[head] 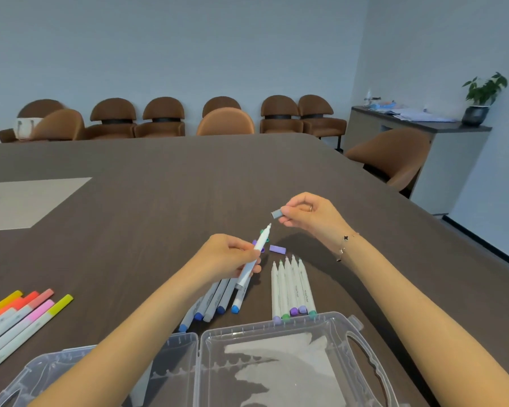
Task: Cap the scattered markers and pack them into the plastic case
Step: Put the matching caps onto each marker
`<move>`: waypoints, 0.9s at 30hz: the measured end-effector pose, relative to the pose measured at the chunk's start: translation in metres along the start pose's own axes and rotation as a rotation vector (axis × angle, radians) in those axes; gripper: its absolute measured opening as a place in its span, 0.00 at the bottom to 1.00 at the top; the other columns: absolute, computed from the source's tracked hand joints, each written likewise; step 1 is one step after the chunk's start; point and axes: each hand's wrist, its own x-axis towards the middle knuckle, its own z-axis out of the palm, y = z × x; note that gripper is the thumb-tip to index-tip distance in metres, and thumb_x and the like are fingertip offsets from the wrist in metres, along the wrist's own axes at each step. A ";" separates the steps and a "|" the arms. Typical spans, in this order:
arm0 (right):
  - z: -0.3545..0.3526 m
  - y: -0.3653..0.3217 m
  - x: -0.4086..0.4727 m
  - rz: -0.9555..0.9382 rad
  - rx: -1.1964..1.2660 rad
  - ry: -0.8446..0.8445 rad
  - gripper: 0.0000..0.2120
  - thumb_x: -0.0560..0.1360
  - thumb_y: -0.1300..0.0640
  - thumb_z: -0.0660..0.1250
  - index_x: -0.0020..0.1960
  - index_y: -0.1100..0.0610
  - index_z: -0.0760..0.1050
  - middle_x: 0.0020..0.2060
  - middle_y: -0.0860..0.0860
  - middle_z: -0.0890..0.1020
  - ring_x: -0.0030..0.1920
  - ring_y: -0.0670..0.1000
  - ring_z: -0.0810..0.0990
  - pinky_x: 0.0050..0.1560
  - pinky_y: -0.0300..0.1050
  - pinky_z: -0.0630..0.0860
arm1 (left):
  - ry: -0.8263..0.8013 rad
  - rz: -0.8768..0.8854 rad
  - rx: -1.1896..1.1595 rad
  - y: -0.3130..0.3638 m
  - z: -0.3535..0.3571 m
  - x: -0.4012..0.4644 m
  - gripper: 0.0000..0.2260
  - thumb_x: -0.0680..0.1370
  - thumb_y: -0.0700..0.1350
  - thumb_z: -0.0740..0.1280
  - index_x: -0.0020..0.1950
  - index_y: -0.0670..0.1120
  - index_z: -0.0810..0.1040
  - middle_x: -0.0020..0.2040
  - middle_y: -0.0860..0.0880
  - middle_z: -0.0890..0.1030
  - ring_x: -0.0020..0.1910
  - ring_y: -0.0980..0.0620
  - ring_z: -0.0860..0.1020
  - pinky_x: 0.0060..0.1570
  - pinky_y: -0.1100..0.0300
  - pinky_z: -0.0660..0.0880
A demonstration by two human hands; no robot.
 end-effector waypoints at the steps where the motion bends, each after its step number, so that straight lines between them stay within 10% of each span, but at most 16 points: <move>1: 0.000 0.000 0.000 0.009 0.028 0.007 0.07 0.74 0.61 0.70 0.51 0.62 0.77 0.45 0.56 0.85 0.45 0.51 0.85 0.50 0.40 0.81 | 0.007 -0.004 0.000 0.000 0.000 0.001 0.03 0.76 0.41 0.68 0.49 0.44 0.80 0.42 0.49 0.82 0.39 0.55 0.83 0.36 0.65 0.79; 27: 0.021 0.019 -0.004 0.030 -0.117 -0.010 0.08 0.75 0.61 0.67 0.50 0.66 0.78 0.42 0.55 0.84 0.39 0.48 0.84 0.47 0.39 0.81 | 0.062 0.014 -0.069 -0.013 0.011 0.006 0.12 0.76 0.40 0.69 0.59 0.40 0.80 0.46 0.47 0.82 0.36 0.55 0.81 0.35 0.68 0.79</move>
